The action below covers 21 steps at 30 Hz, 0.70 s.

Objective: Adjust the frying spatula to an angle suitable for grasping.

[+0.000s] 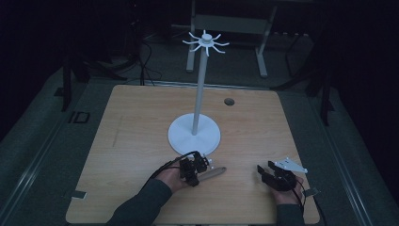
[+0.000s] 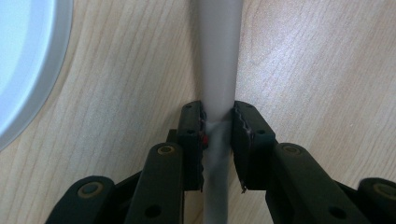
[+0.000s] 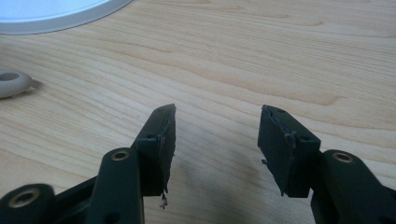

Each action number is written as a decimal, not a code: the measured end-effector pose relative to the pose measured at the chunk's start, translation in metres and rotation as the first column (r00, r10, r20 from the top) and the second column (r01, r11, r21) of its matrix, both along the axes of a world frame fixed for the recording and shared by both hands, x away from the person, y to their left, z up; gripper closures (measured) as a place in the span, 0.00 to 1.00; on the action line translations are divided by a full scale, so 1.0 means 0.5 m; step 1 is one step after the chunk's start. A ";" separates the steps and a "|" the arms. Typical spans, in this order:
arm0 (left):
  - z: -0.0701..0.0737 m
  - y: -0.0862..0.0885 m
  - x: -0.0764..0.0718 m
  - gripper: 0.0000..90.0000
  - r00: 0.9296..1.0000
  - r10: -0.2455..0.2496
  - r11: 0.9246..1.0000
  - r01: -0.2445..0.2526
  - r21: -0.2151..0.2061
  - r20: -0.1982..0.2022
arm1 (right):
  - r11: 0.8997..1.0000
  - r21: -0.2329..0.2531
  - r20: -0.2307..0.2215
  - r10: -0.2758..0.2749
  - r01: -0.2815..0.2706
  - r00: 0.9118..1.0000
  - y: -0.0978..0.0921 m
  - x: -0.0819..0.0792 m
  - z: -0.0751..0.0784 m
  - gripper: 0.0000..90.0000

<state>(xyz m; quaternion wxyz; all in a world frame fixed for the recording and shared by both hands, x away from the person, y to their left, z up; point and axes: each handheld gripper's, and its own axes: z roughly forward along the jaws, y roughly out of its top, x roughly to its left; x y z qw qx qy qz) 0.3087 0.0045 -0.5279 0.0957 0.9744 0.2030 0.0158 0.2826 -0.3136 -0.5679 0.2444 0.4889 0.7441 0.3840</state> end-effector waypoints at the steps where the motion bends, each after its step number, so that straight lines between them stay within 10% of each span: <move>1: 0.000 -0.003 0.000 0.82 1.000 -0.001 1.000 0.001 0.008 0.000 | 1.000 -0.001 0.000 0.001 -0.001 1.000 0.000 0.000 0.000 0.52; 15: 0.006 -0.019 -0.004 0.84 0.999 -0.010 0.999 0.008 0.042 0.037 | 1.000 0.000 -0.004 0.003 -0.003 1.000 0.000 0.001 0.000 0.51; 21: 0.037 -0.005 -0.011 0.84 0.991 0.045 0.997 -0.036 -0.071 0.123 | 1.000 -0.003 -0.004 0.002 -0.002 1.000 0.000 0.001 0.000 0.51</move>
